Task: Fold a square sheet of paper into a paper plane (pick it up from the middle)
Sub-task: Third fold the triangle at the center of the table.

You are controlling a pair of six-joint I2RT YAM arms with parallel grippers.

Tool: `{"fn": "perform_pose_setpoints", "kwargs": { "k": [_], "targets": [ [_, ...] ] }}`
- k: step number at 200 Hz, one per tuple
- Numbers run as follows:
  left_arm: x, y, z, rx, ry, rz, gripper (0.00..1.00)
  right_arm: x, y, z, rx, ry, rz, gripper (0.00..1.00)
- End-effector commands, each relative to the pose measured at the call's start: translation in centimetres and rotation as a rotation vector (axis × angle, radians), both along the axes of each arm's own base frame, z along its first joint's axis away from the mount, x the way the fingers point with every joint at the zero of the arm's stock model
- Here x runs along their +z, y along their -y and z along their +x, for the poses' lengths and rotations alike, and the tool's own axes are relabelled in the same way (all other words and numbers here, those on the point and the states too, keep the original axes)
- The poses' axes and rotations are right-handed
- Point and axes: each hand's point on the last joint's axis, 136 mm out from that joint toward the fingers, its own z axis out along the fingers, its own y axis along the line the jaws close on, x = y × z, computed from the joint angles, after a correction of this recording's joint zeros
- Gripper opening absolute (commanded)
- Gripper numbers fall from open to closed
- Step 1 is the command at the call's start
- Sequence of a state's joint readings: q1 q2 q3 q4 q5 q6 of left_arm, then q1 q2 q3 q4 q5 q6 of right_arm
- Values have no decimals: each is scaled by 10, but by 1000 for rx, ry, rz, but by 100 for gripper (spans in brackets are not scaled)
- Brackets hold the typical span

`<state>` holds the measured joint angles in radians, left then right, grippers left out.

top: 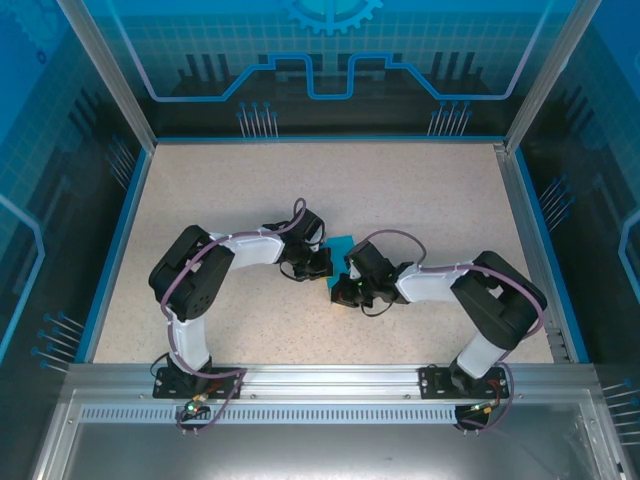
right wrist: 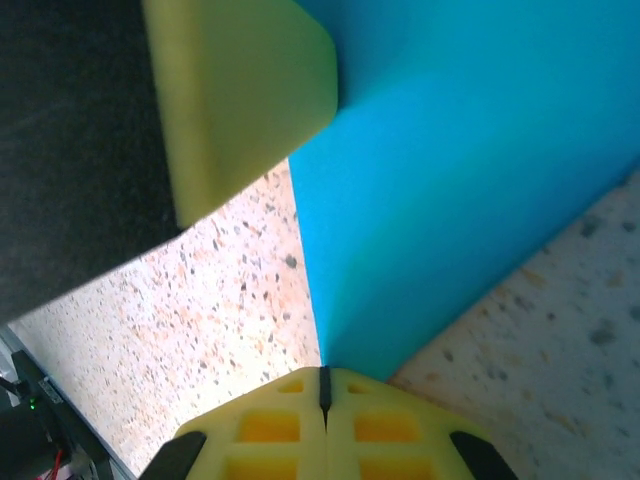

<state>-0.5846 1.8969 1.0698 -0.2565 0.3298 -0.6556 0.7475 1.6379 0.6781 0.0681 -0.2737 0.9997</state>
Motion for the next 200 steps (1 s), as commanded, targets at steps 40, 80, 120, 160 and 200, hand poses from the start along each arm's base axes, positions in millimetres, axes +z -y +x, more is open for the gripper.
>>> {"fn": "perform_pose_setpoints", "kwargs": {
  "k": [40, 80, 120, 160, 200],
  "targets": [
    [-50, -45, -33, 52, -136, 217, 0, 15, 7, 24, -13, 62, -7, 0],
    [-49, -45, -32, 52, -135, 215, 0, -2, 5, 17, -3, 10, -9, 0],
    [-49, -45, -32, 53, -135, 215, 0, -20, 12, -6, 29, -66, -48, 0],
    [-48, -43, -30, 48, -132, 213, 0, -3, 14, 6, 17, -6, -41, 0],
    [-44, -41, -27, 36, -119, 205, 0, 8, 17, 39, -28, 47, -21, 0]
  ]
}}
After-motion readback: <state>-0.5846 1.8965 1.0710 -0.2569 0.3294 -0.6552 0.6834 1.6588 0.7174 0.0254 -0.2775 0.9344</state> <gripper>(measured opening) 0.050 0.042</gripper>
